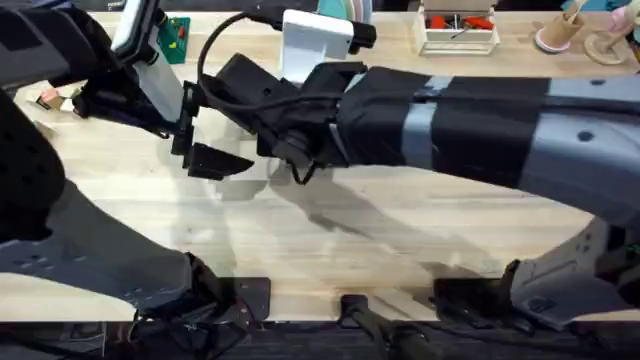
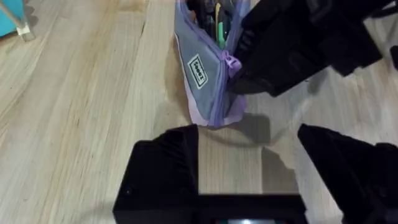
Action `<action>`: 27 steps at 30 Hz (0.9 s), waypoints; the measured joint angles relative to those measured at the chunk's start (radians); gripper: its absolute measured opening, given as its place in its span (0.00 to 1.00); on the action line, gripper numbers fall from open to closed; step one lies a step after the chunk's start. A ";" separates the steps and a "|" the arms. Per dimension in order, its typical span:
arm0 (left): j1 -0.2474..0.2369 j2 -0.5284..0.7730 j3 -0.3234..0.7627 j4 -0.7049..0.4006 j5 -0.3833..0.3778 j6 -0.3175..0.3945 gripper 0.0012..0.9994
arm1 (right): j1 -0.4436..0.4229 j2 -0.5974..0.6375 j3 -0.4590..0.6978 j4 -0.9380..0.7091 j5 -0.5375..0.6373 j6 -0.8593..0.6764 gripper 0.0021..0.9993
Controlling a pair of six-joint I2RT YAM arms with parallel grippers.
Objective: Unzip the bag, pick up the pens from the table one at a time and place them inside, then zip the bag closed.
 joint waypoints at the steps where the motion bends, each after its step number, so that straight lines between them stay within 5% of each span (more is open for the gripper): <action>1: 0.000 0.000 0.000 0.000 0.000 0.000 0.99 | 0.000 -0.008 0.000 -0.002 -0.002 -0.006 0.03; 10: 0.000 0.000 0.000 0.000 0.000 0.000 0.99 | -0.023 -0.141 0.000 -0.017 -0.006 -0.032 0.03; 27: 0.000 0.000 0.000 0.054 0.000 0.000 0.99 | -0.081 -0.144 0.000 -0.007 -0.034 -0.067 0.03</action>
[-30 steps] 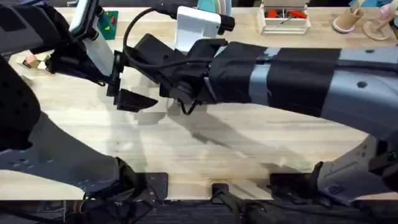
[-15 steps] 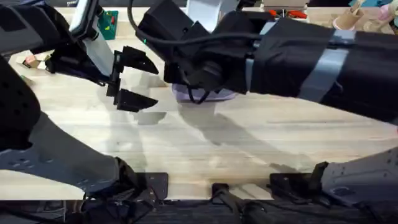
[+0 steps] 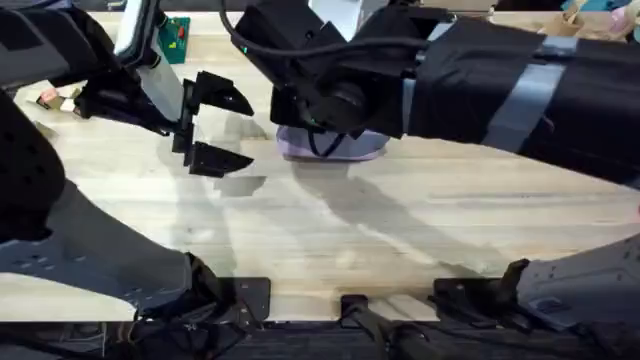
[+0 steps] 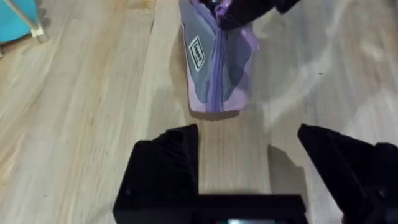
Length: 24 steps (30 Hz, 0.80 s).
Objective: Unzip the bag, pick up the pens from the table one at a time and place them inside, then zip the bag closed.
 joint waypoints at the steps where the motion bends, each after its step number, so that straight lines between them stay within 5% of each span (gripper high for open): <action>1: 0.000 0.000 0.000 0.009 0.000 0.000 0.99 | -0.002 0.000 0.000 0.001 0.000 -0.001 0.03; 17: 0.000 0.000 0.000 0.007 0.000 0.000 0.99 | -0.016 0.000 0.000 0.003 0.000 -0.014 0.03; 24: -0.018 0.000 0.000 0.112 0.027 -0.058 0.99 | -0.016 0.000 0.000 0.003 0.000 -0.017 0.03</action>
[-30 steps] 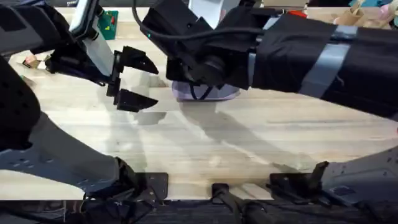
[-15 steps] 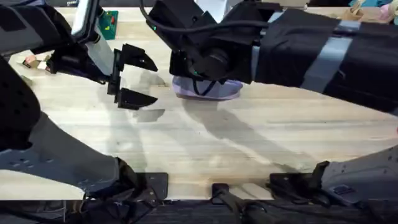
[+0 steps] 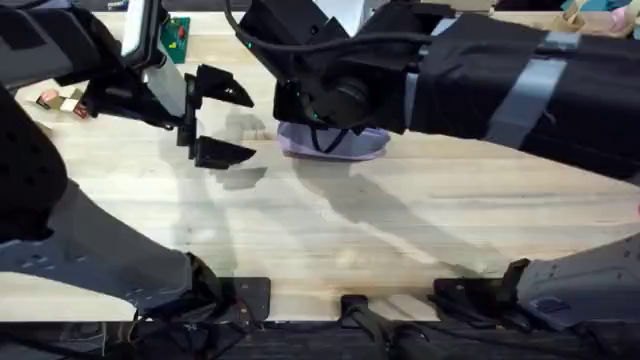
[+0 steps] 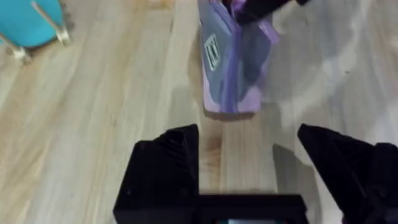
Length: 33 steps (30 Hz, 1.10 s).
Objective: Unzip the bag, pick up the pens from the table one at a time and place them inside, then zip the bag closed.
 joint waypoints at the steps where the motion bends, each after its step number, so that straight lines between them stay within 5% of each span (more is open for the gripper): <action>1: -0.009 0.000 0.000 0.012 0.012 -0.010 0.99 | 0.000 0.000 0.000 0.000 0.000 0.000 0.03; 6: -0.074 0.000 0.000 0.084 0.076 -0.062 0.99 | 0.000 0.000 0.000 0.000 0.000 0.000 0.03; 17: -0.239 0.000 0.000 0.295 0.106 -0.346 0.99 | -0.002 0.000 0.000 0.000 -0.024 0.000 0.03; 29: -0.281 0.000 0.000 0.329 0.033 -0.514 0.97 | -0.004 0.000 0.000 0.000 -0.041 0.000 0.03; 33: -0.291 0.000 0.000 0.329 0.016 -0.533 0.87 | -0.004 0.000 0.000 -0.001 -0.041 0.000 0.03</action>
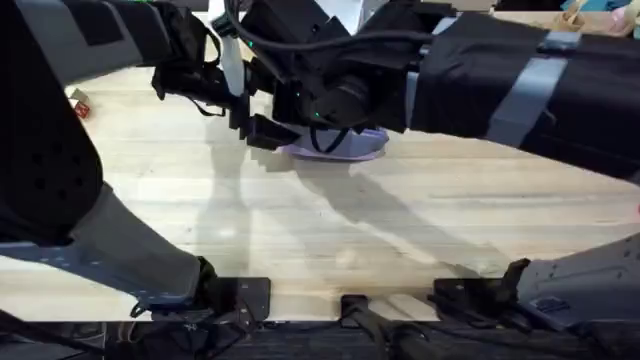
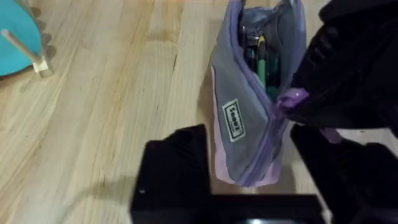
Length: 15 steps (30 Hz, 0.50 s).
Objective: Unzip the bag, pick up the pens from the table one at a time and place them inside, then zip the bag closed.
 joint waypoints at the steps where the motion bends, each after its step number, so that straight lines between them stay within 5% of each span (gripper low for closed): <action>1: -0.001 0.000 0.000 0.000 -0.001 -0.004 0.81 | 0.000 0.000 0.000 0.000 0.000 0.000 0.03; 3: -0.002 0.000 0.000 0.000 -0.004 -0.008 0.67 | 0.000 0.000 0.000 0.000 0.000 0.000 0.03; 7: -0.003 0.000 0.000 -0.010 -0.010 -0.012 0.13 | -0.001 0.000 0.000 0.001 0.000 0.000 0.03; 8: -0.005 0.000 0.000 -0.005 -0.011 -0.011 0.07 | -0.002 0.000 0.000 0.001 0.000 0.000 0.03; 15: -0.006 0.000 0.000 -0.005 -0.014 -0.011 0.04 | -0.005 0.000 0.000 -0.001 0.000 0.000 0.03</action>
